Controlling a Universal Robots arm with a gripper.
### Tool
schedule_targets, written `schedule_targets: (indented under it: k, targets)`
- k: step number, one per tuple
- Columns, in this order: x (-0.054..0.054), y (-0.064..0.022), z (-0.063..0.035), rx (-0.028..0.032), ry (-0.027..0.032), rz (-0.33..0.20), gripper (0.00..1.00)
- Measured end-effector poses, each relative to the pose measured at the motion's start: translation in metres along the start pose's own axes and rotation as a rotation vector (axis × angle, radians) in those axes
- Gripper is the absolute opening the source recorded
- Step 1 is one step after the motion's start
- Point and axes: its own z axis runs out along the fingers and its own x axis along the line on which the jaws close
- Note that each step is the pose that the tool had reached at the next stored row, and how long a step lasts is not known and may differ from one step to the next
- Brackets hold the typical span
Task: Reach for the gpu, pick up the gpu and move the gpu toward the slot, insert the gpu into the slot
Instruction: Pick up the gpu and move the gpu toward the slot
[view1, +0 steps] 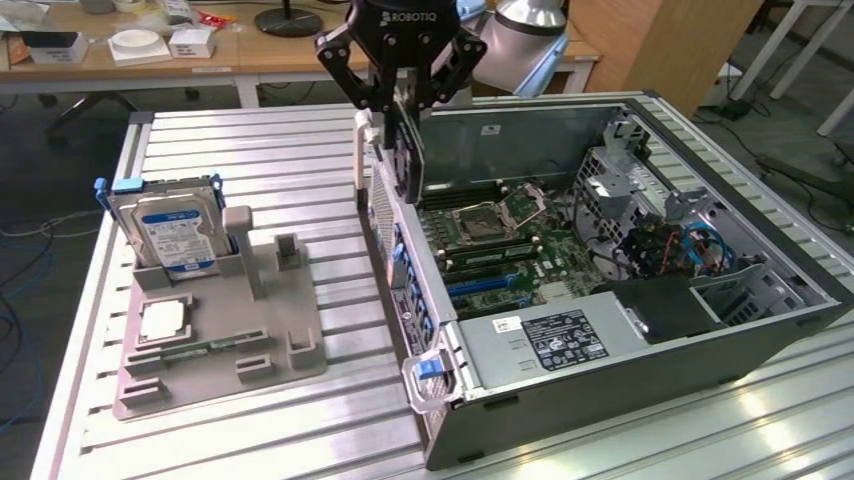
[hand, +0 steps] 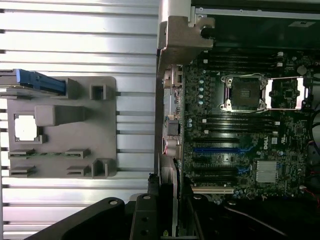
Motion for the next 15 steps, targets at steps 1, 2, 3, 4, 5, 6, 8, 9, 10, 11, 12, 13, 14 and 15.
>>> schedule_targets:
  k: [1, 2, 3, 4, 5, 6, 8, 9, 10, 11, 12, 13, 14, 15]
  targets:
    - [-0.001, 0.0000, 0.0000, 0.0001, 0.0000, 0.000, 0.27]
    - [-0.002, 0.0000, 0.0001, 0.0001, 0.0001, 0.000, 0.27]
    - [-0.003, 0.0000, 0.0001, 0.0001, 0.0001, 0.000, 0.27]
    - [-0.004, 0.0000, 0.0002, 0.0001, 0.0000, 0.000, 0.27]
    - [-0.005, 0.0000, 0.0002, 0.0001, 0.0001, 0.000, 0.27]
    - [-0.007, 0.0000, 0.0002, 0.0001, 0.0001, 0.000, 0.27]
    - [-0.009, 0.0000, 0.0003, 0.0000, 0.0000, 0.000, 0.27]
    - [-0.010, 0.0000, 0.0004, 0.0000, 0.0000, 0.000, 0.27]
    - [-0.011, 0.0000, 0.0004, 0.0000, 0.0000, 0.000, 0.27]
    - [-0.011, 0.0000, 0.0004, 0.0001, 0.0001, 0.000, 0.27]
    - [-0.012, 0.0000, 0.0004, 0.0000, 0.0000, 0.000, 0.27]
    - [-0.013, 0.0000, 0.0005, 0.0000, 0.0000, 0.000, 0.27]
    - [-0.014, 0.0000, 0.0004, 0.0001, 0.0000, 0.000, 0.27]
    - [-0.014, 0.0000, 0.0005, 0.0000, 0.0000, 0.000, 0.27]
